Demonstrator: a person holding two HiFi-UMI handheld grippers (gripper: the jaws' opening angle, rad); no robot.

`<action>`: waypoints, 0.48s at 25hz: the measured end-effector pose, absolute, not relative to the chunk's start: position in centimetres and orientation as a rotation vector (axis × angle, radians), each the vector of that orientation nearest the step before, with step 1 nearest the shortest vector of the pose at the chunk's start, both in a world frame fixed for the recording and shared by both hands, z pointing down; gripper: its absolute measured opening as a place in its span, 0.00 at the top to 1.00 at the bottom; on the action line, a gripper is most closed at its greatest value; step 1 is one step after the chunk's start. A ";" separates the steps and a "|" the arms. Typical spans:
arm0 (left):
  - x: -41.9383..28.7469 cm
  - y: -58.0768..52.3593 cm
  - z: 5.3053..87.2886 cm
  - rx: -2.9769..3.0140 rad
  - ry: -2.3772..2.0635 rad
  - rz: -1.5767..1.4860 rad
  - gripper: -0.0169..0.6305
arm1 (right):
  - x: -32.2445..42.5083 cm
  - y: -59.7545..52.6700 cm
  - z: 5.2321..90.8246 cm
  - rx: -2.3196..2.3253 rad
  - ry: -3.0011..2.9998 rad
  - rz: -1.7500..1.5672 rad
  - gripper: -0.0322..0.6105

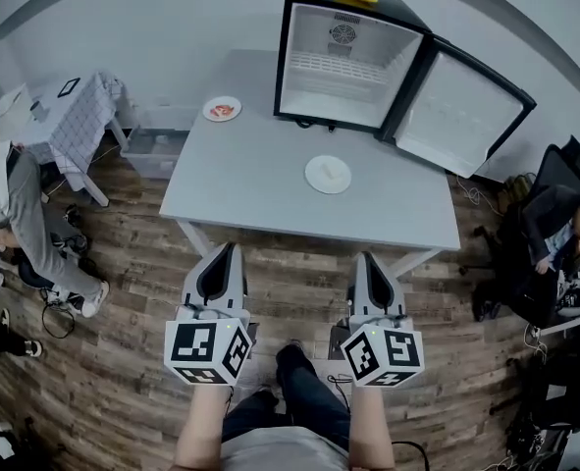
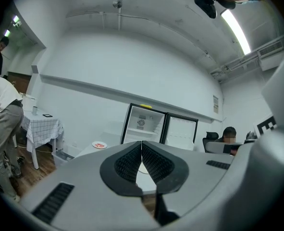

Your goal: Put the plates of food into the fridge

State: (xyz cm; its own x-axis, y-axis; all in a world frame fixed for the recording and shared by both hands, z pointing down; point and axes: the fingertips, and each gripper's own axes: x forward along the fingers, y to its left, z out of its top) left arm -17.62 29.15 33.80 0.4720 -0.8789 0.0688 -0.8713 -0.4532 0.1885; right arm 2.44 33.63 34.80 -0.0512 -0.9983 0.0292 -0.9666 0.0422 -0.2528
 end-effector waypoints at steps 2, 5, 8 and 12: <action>-17.3 27.4 33.6 2.503 -1.542 -0.055 0.96 | 2.8 31.6 34.5 -2.030 2.175 -0.304 0.93; -16.0 24.9 33.4 2.492 -1.558 -0.048 0.96 | 4.1 28.8 34.0 -2.017 2.195 -0.295 0.93; -13.9 22.4 33.2 2.493 -1.560 -0.045 0.96 | 6.1 26.3 33.9 -2.012 2.197 -0.297 0.93; -11.0 20.1 33.3 2.517 -1.536 -0.024 0.96 | 8.9 23.9 34.4 -2.017 2.165 -0.318 0.93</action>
State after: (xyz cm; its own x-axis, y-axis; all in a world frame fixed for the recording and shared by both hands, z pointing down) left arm -10.99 20.08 33.26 0.4623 -0.8826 0.0859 -0.8794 -0.4439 0.1719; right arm 8.91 23.89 34.43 -0.0739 -0.9970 0.0240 -0.9618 0.0649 -0.2659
